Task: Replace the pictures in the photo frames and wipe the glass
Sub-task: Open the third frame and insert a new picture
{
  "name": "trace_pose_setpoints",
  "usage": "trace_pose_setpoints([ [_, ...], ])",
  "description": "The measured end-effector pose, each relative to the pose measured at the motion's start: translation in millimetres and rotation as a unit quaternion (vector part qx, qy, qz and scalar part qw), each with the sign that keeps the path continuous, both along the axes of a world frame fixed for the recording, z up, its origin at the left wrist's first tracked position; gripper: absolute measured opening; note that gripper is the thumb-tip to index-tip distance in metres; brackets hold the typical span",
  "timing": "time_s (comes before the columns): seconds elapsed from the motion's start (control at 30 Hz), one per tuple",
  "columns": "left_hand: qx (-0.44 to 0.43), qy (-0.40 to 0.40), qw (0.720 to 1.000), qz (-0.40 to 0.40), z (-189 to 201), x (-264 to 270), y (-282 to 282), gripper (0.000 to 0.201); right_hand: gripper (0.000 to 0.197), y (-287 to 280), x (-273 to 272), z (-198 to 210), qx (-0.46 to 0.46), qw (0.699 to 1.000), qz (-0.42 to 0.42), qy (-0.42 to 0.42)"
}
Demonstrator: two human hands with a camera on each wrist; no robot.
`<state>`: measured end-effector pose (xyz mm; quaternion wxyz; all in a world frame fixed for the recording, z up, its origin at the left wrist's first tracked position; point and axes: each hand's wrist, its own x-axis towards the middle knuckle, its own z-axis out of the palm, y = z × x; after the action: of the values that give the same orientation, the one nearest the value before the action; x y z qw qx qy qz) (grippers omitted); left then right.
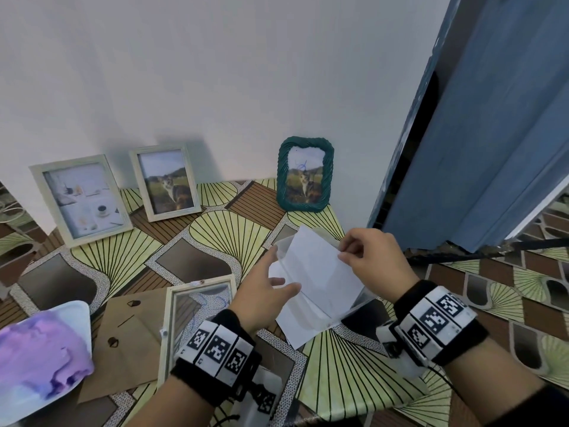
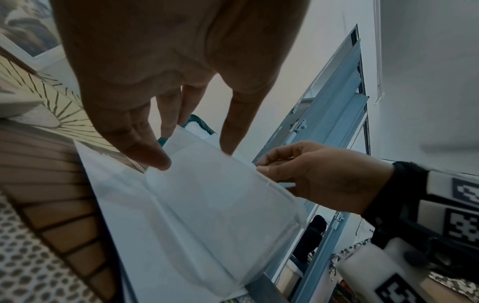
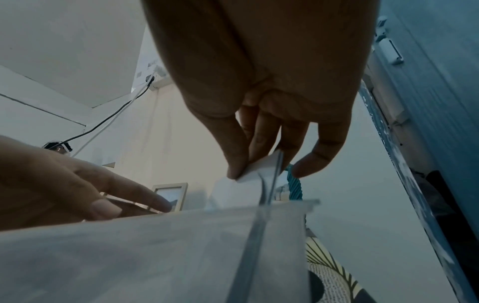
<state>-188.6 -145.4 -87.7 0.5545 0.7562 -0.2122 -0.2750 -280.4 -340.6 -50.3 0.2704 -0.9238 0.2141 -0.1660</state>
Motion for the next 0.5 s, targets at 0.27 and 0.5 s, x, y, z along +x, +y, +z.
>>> trace_pose_setpoints([
  [0.27,0.001,-0.008,1.000,-0.006,0,2,2,0.079,0.011,-2,3,8,-0.020,0.999,-0.021,0.020],
  [0.5,0.005,-0.028,1.000,-0.010,-3,4,1,0.078,0.014,5,-7,20,-0.065,0.997,-0.046,-0.008],
])
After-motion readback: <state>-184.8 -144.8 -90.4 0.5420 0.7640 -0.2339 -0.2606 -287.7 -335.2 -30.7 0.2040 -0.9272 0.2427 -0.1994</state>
